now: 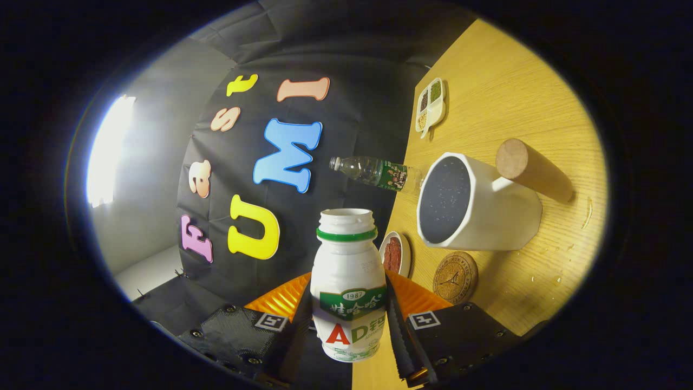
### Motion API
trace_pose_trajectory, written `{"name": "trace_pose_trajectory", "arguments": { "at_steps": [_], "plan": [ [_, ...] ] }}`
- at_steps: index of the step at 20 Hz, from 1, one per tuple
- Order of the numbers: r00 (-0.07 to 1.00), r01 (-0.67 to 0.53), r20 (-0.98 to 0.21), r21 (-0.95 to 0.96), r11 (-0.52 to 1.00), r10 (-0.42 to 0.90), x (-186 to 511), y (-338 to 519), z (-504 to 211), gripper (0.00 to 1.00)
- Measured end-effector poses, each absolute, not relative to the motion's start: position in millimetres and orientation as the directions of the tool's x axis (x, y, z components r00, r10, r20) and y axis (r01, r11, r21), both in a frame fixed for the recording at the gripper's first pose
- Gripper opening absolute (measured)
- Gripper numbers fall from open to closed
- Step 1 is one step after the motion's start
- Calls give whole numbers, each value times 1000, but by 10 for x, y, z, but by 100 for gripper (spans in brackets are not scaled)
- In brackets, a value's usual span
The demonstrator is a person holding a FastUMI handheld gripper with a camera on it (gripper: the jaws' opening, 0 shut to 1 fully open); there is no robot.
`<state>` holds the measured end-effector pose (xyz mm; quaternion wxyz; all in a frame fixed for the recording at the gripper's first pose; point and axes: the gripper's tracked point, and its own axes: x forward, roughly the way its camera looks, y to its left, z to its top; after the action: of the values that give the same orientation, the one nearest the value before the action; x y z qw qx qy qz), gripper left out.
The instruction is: Take the bottle from table, then pour the juice into the cup, finally place the bottle on the coaster
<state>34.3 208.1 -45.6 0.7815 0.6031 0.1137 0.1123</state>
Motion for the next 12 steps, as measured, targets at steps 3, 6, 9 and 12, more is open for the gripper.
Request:
{"name": "trace_pose_trajectory", "arguments": {
  "at_steps": [3, 6, 9, 12],
  "plan": [
    [951, -35, -34, 976, 214, 309, 348, 2058, -452, 66],
    [950, -35, -23, 983, 179, 310, 352, 2055, -444, 66],
    [951, -31, -13, 990, 138, 310, 347, 2065, -451, 66],
    [950, -25, -11, 993, 113, 311, 356, 2069, -457, 66]
  ]
}}
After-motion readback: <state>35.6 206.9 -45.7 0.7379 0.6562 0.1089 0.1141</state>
